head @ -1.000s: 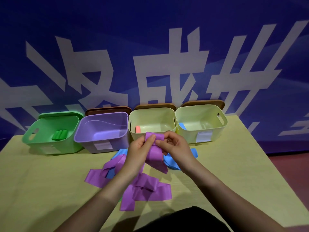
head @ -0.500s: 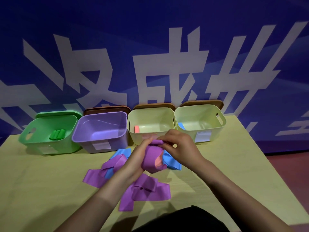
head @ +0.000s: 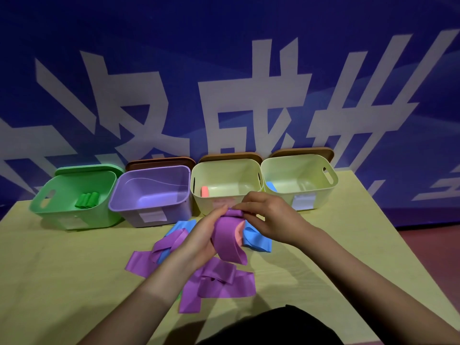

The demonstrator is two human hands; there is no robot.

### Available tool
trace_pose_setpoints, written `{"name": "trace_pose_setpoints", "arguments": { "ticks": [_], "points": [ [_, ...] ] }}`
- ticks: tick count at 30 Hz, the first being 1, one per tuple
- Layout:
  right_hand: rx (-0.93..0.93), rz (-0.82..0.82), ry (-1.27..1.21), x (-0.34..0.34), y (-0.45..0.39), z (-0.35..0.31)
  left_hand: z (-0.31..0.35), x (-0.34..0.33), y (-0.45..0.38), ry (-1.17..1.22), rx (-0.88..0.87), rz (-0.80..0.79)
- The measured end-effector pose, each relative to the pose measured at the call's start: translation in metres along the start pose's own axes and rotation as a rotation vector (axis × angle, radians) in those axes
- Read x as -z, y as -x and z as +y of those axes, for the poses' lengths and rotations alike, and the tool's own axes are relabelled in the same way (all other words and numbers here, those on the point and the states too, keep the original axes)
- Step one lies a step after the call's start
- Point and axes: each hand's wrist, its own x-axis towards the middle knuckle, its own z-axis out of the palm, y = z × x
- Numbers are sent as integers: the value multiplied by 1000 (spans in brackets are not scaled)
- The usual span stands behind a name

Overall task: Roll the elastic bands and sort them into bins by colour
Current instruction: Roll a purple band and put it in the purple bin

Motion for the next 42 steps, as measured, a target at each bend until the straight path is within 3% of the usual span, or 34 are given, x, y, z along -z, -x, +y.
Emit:
{"name": "trace_pose_setpoints", "arguments": {
  "ticks": [5, 10, 13, 18, 24, 27, 31, 33, 38, 42],
  "points": [
    [-177, 61, -273, -1, 4, -4, -1, 0, 2, 8, -14, 44],
    [-580, 179, -702, -9, -2, -17, -5, -4, 1, -40, -195, 45],
    [-669, 209, -796, -14, -5, -22, -7, -6, 1, -153, -316, 91],
    [-642, 251, -814, -15, -8, -25, -4, -10, 11, -292, -497, 137],
    [-594, 254, -857, -16, -10, -32, 6, -11, 13, -256, -484, 184],
    [-502, 317, -772, -16, -12, -39, 11, -18, 13, -32, -366, 186],
    [-412, 340, -708, -11, -16, -42, 14, -21, 11, 221, -239, 26],
    [-446, 339, -768, -11, -15, -40, 11, -20, 10, 188, -295, 40],
    [-565, 317, -917, -16, -13, -35, 6, -13, 9, -164, -480, 173],
    [-469, 365, -830, -16, -11, -37, 8, -17, 13, -49, -310, 33]
  ]
}}
